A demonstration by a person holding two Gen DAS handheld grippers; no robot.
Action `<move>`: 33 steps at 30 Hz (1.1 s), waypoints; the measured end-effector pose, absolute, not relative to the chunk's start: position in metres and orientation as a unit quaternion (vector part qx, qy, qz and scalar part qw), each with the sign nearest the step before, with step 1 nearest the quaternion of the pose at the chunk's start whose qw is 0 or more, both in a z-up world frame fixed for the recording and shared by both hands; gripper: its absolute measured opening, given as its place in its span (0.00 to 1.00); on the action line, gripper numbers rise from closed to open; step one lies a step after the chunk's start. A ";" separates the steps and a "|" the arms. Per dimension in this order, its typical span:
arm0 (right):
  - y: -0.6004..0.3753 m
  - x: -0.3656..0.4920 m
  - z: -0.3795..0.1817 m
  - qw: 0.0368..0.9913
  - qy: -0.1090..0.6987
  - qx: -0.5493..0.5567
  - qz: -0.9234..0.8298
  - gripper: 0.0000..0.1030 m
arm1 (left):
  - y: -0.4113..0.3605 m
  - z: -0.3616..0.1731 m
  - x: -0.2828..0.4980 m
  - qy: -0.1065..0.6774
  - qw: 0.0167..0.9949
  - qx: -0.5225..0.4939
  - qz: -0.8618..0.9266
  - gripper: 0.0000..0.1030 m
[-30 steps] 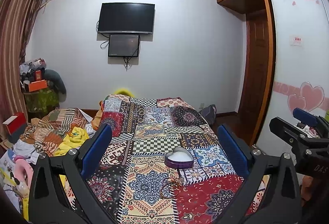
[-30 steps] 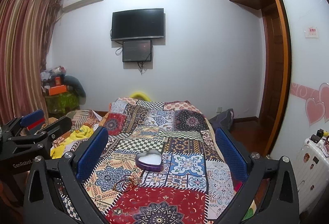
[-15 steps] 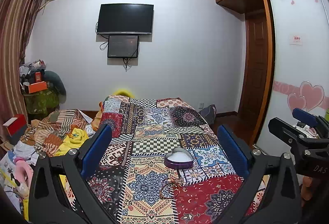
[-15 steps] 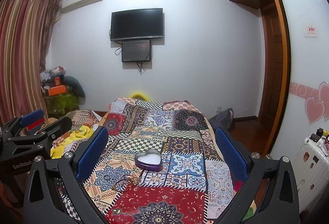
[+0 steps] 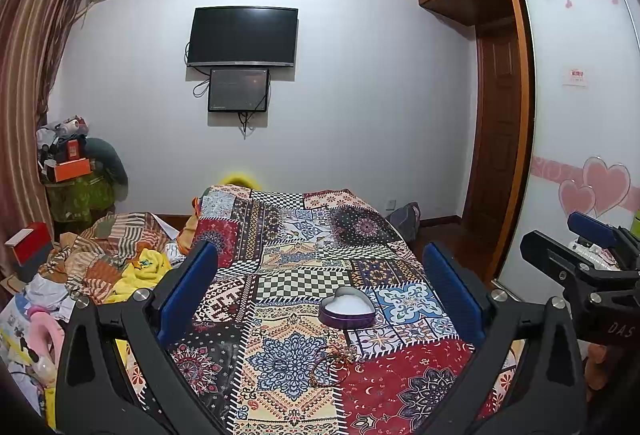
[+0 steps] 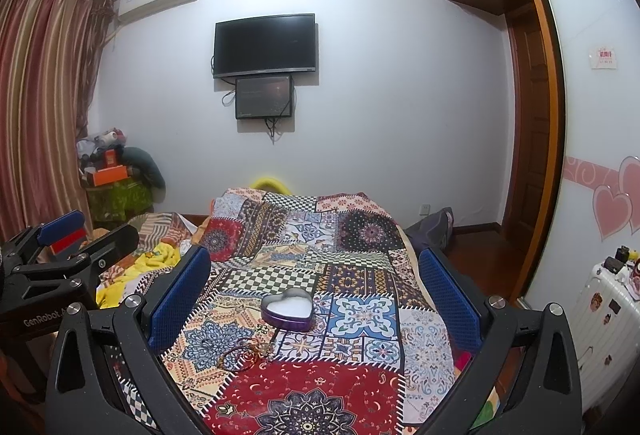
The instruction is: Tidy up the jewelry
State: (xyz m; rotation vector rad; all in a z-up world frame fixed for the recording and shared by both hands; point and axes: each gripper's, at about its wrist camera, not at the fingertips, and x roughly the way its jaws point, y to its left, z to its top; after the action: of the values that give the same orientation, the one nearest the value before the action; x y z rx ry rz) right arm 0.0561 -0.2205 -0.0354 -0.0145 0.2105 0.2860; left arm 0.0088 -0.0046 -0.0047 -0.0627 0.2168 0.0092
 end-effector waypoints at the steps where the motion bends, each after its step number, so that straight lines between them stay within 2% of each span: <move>1: -0.221 0.056 -0.036 0.984 0.105 -0.007 0.142 1.00 | -0.005 -0.005 0.009 0.109 0.994 -0.031 0.004 1.00; 19: -0.211 0.075 -0.046 0.981 0.129 -0.021 0.142 1.00 | 0.008 -0.019 0.036 0.141 0.989 -0.043 0.013 1.00; 33: -0.190 0.134 -0.096 0.962 0.222 -0.064 0.148 1.00 | 0.067 -0.078 0.098 0.250 0.964 -0.059 0.064 1.00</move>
State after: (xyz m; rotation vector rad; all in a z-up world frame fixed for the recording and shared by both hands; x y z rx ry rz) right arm 0.1340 -0.1898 -0.0959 -0.1294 0.4492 0.3002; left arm 0.0984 0.0670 -0.0778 -0.1198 0.5070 0.1291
